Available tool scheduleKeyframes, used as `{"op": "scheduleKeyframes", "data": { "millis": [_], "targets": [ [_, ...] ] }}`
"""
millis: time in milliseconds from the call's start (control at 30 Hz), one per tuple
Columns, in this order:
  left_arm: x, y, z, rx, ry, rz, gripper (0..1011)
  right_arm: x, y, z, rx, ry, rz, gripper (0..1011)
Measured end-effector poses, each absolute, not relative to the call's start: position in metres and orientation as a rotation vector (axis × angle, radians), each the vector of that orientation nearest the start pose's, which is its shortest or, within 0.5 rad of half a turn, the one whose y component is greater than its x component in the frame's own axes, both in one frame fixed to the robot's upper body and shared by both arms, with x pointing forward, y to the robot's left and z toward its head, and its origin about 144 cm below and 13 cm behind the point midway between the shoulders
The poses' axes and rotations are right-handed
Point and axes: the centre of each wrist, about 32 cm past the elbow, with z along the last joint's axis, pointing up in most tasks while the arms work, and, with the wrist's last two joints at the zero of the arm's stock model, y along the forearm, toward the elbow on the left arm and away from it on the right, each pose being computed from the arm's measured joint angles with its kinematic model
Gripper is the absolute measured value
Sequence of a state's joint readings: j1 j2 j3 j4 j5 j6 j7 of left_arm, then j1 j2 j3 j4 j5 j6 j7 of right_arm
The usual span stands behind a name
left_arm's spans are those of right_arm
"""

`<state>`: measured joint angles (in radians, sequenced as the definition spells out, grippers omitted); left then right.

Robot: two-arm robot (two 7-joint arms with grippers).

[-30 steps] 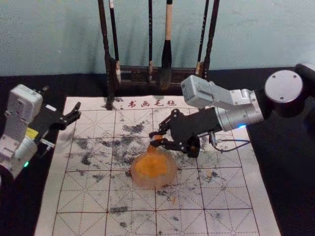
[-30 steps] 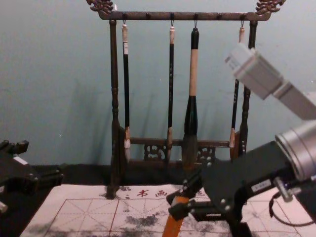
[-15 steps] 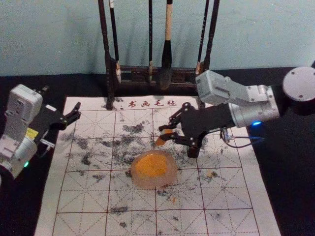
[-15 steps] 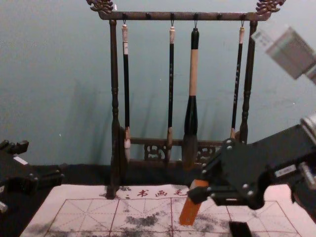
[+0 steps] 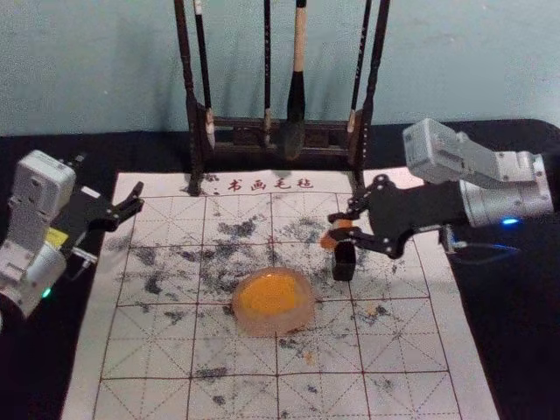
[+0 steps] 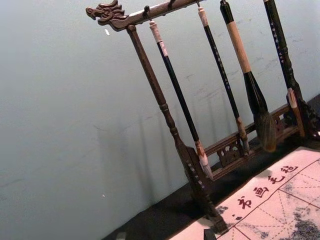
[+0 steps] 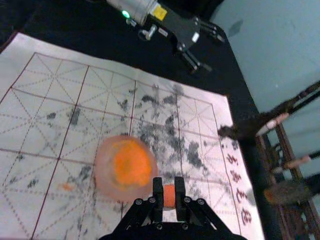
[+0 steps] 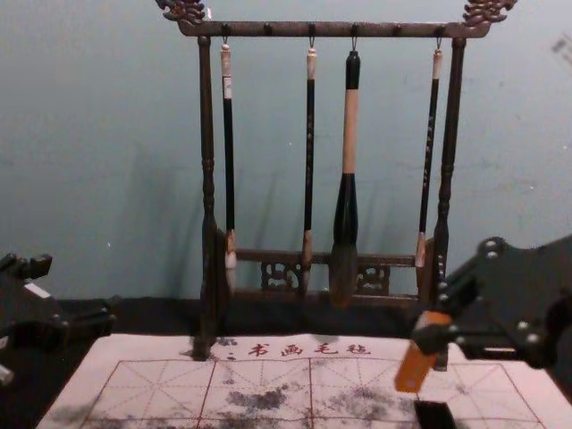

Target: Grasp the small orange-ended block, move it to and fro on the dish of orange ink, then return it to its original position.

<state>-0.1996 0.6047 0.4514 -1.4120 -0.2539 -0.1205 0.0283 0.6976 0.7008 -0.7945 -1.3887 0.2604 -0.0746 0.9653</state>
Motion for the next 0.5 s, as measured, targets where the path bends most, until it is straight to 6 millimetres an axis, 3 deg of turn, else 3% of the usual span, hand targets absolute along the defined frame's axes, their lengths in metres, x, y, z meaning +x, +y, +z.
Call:
{"op": "scheduleKeyframes", "data": {
  "millis": [500],
  "targets": [
    [0.489, 0.310, 1.140, 0.305, -0.285, 1.248, 1001, 0.567, -0.302, 1.257, -0.610, -0.348, -0.177, 132]
  ]
}}
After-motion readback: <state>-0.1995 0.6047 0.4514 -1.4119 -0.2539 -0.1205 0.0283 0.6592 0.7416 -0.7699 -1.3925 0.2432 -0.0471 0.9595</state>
